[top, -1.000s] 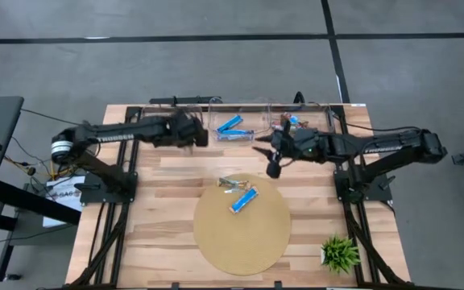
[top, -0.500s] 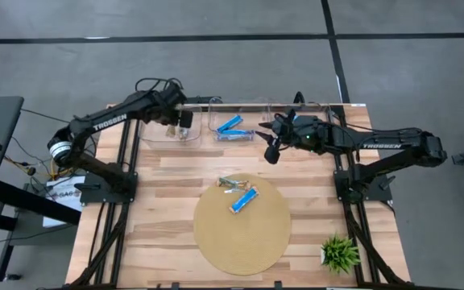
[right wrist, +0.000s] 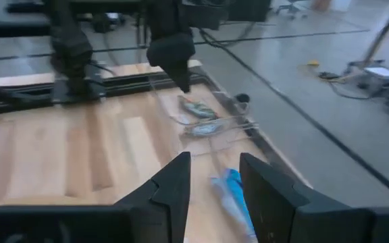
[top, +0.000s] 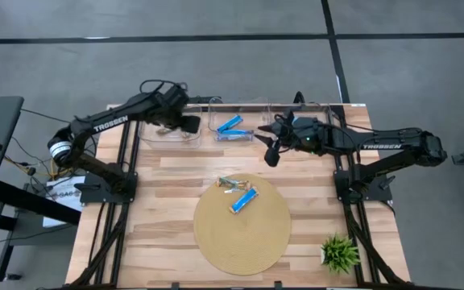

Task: Pick and place Granola Bars by type
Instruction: Put the orange granola bar into the left transparent bin

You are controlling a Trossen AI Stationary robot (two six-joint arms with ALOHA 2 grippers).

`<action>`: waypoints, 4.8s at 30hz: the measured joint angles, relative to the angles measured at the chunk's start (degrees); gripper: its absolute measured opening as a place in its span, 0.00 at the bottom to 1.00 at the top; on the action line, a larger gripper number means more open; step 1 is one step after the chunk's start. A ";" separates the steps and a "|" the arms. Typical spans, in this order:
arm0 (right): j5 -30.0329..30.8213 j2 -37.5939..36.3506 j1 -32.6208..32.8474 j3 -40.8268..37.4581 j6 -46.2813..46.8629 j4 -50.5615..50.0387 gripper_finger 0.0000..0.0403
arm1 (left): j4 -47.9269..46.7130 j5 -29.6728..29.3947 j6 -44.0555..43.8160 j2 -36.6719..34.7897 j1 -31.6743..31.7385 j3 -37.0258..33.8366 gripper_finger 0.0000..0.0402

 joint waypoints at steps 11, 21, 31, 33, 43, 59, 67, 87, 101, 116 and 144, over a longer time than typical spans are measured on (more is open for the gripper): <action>-3.42 0.00 6.22 0.00 1.26 -1.72 0.30 | 15.10 2.77 3.31 0.97 -24.93 0.02 0.27; -6.50 0.01 13.64 0.07 8.72 -6.85 0.30 | 20.57 4.80 13.83 13.99 -35.55 3.49 0.33; -7.71 -0.16 17.74 0.07 14.45 -15.39 0.30 | 16.61 2.40 26.79 27.49 -37.34 11.75 0.40; -8.38 -0.69 17.12 0.07 16.99 -19.24 0.30 | 14.47 1.68 28.93 29.39 -37.30 12.85 0.40; -14.12 -0.72 13.99 0.00 23.31 -30.18 0.30 | 11.84 -4.24 33.88 32.97 -36.98 13.40 0.40; -15.28 -0.68 12.87 0.00 23.04 -30.80 0.30 | 11.63 -3.77 35.88 36.84 -35.87 13.40 0.38; -15.25 -0.68 12.88 0.00 23.09 -30.41 0.30 | 11.41 -1.96 33.38 36.74 -35.74 13.40 0.13; -15.06 -0.68 9.78 0.00 6.72 -12.18 0.30 | 4.63 -14.76 21.13 26.18 -29.34 17.70 0.03; -15.10 -0.68 2.19 0.00 4.99 -6.84 0.30 | -0.10 -18.53 14.88 0.00 -11.30 -1.46 0.03; -15.26 -0.68 -2.47 0.00 5.12 -6.78 0.30 | 2.88 -13.73 16.23 0.45 1.99 -7.19 0.19; -15.43 -0.68 2.67 0.00 5.77 -12.18 0.30 | 31.04 10.24 -2.33 -1.05 -31.29 -7.17 0.20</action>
